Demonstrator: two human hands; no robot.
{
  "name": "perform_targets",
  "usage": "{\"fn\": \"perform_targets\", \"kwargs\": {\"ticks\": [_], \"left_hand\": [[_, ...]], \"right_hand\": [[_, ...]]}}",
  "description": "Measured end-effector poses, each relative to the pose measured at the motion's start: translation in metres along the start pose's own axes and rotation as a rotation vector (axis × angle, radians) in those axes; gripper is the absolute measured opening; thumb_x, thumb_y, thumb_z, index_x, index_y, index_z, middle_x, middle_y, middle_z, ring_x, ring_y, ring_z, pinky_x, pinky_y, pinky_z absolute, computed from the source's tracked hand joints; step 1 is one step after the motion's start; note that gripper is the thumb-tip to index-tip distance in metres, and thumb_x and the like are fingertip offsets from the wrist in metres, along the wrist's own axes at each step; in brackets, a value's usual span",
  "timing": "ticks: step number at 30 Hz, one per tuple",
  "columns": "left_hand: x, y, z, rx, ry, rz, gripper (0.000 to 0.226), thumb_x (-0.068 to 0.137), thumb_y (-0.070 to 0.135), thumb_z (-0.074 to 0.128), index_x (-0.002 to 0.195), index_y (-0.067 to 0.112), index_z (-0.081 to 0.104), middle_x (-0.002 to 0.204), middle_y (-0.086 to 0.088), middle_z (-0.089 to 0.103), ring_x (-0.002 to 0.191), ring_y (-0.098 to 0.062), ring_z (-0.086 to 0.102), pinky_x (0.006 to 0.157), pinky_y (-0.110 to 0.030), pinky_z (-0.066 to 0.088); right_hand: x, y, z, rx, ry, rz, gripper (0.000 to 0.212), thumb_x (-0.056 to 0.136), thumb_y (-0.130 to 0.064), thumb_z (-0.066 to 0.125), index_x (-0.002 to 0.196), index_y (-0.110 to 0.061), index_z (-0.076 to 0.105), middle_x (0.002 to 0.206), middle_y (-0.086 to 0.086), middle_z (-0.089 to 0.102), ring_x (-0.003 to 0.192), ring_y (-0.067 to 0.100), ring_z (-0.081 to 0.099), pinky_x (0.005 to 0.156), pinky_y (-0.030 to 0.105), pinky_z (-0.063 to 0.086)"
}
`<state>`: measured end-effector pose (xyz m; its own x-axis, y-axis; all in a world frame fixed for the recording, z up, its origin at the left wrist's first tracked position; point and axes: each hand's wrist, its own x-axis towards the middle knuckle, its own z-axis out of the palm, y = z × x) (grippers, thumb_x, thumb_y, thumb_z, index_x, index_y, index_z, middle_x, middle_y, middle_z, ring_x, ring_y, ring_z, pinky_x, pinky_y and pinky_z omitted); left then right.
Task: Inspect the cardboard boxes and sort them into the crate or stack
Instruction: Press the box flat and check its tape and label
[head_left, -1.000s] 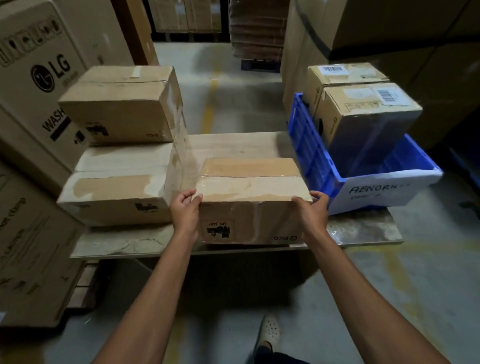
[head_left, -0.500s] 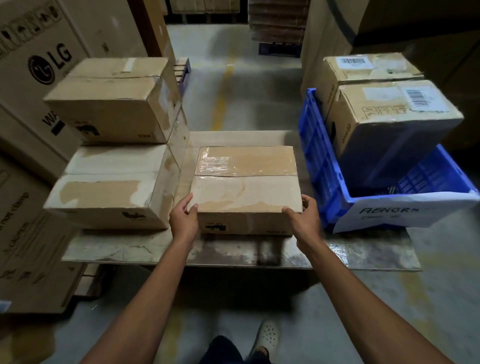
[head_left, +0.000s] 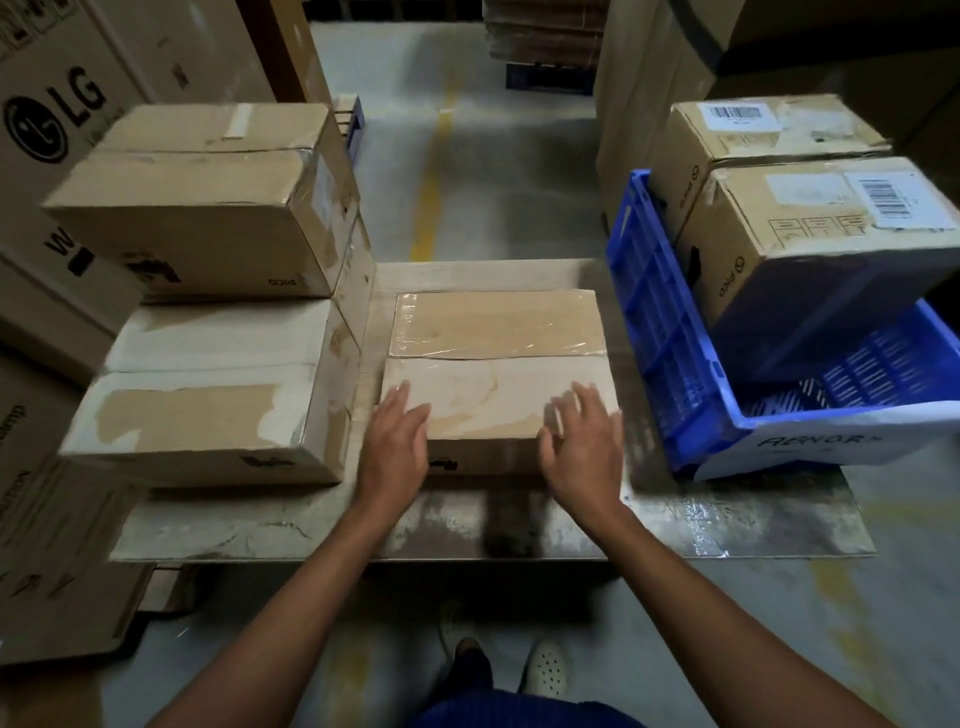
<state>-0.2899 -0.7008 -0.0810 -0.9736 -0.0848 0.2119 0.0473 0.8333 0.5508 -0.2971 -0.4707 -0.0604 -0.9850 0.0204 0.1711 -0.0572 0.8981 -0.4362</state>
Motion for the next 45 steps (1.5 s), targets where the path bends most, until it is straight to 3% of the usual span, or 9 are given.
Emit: {"fn": "perform_targets", "kwargs": {"ticks": [4, 7, 14, 23, 27, 31, 38, 41, 45], "left_hand": [[0.006, -0.007, 0.010, 0.072, -0.013, 0.138, 0.028, 0.088, -0.001, 0.064, 0.115, 0.003, 0.070, 0.135, -0.020, 0.059, 0.132, -0.038, 0.050, 0.111, -0.049, 0.039], [0.002, -0.016, 0.009, 0.135, 0.006, 0.234, 0.027, 0.094, 0.010, 0.054, 0.114, 0.003, 0.070, 0.131, -0.018, 0.063, 0.128, -0.036, 0.053, 0.110, -0.046, 0.042], [0.001, -0.020, 0.000, 0.159, -0.109, 0.219, 0.047, 0.100, 0.029, 0.036, 0.136, 0.008, 0.058, 0.148, -0.011, 0.049, 0.143, -0.028, 0.037, 0.117, -0.039, 0.030], [0.041, -0.016, -0.007, 0.214, -0.135, 0.291, 0.028, 0.091, 0.020, 0.045, 0.106, 0.009, 0.066, 0.114, -0.012, 0.062, 0.107, -0.031, 0.058, 0.091, -0.045, 0.051], [0.063, -0.016, 0.001, 0.242, -0.278, 0.220, 0.062, 0.092, 0.031, 0.023, 0.141, 0.005, 0.050, 0.155, -0.018, 0.036, 0.146, -0.033, 0.030, 0.119, -0.043, 0.025], [0.068, -0.016, 0.002, 0.303, -0.325, 0.200, 0.070, 0.092, 0.037, 0.012, 0.152, 0.010, 0.036, 0.163, -0.011, 0.022, 0.152, -0.024, 0.014, 0.121, -0.033, 0.000], [0.097, -0.004, -0.008, 0.415, -0.279, 0.271, 0.045, 0.092, 0.031, 0.028, 0.125, 0.018, 0.055, 0.126, -0.005, 0.055, 0.114, -0.023, 0.048, 0.098, -0.039, 0.038], [0.119, -0.003, -0.004, 0.379, -0.295, 0.241, 0.035, 0.099, 0.026, 0.039, 0.131, 0.018, 0.050, 0.137, -0.010, 0.048, 0.125, -0.023, 0.042, 0.108, -0.039, 0.035], [0.134, -0.014, 0.007, 0.354, -0.377, 0.207, 0.053, 0.106, 0.031, 0.029, 0.157, 0.020, 0.020, 0.166, -0.005, 0.005, 0.153, -0.021, 0.002, 0.124, -0.041, 0.006]], "right_hand": [[0.004, -0.031, 0.026, 0.063, -0.068, -0.305, 0.011, 0.093, -0.020, 0.058, 0.099, -0.015, 0.065, 0.114, 0.004, 0.059, 0.109, 0.027, 0.056, 0.096, 0.048, 0.047], [0.004, -0.052, 0.045, 0.056, -0.103, -0.400, 0.022, 0.096, -0.024, 0.056, 0.109, -0.013, 0.069, 0.124, 0.007, 0.064, 0.122, 0.031, 0.057, 0.103, 0.047, 0.046], [0.000, -0.068, 0.063, 0.070, -0.077, -0.345, 0.042, 0.093, -0.028, 0.043, 0.119, -0.014, 0.072, 0.134, 0.009, 0.064, 0.130, 0.031, 0.055, 0.108, 0.047, 0.043], [0.033, -0.078, 0.060, -0.075, -0.057, -0.324, 0.023, 0.088, -0.036, 0.050, 0.095, -0.019, 0.064, 0.104, 0.003, 0.059, 0.095, 0.026, 0.054, 0.076, 0.038, 0.039], [0.052, -0.083, 0.067, -0.130, -0.186, -0.310, 0.042, 0.095, -0.038, 0.040, 0.125, -0.014, 0.057, 0.134, 0.012, 0.055, 0.134, 0.034, 0.046, 0.105, 0.050, 0.039], [0.052, -0.081, 0.072, -0.167, -0.261, -0.288, 0.060, 0.099, -0.042, 0.026, 0.145, -0.012, 0.049, 0.153, 0.014, 0.045, 0.145, 0.033, 0.038, 0.115, 0.054, 0.030], [0.086, -0.084, 0.057, -0.241, -0.276, -0.351, 0.047, 0.090, -0.050, 0.030, 0.116, -0.020, 0.056, 0.119, 0.005, 0.054, 0.107, 0.028, 0.051, 0.083, 0.043, 0.038], [0.120, -0.084, 0.052, -0.329, -0.364, -0.324, 0.050, 0.093, -0.056, 0.029, 0.125, -0.022, 0.049, 0.124, 0.009, 0.048, 0.112, 0.027, 0.043, 0.088, 0.045, 0.037], [0.134, -0.072, 0.055, -0.359, -0.355, -0.295, 0.066, 0.091, -0.066, 0.024, 0.139, -0.023, 0.040, 0.143, 0.012, 0.037, 0.129, 0.032, 0.037, 0.101, 0.052, 0.034]]}}
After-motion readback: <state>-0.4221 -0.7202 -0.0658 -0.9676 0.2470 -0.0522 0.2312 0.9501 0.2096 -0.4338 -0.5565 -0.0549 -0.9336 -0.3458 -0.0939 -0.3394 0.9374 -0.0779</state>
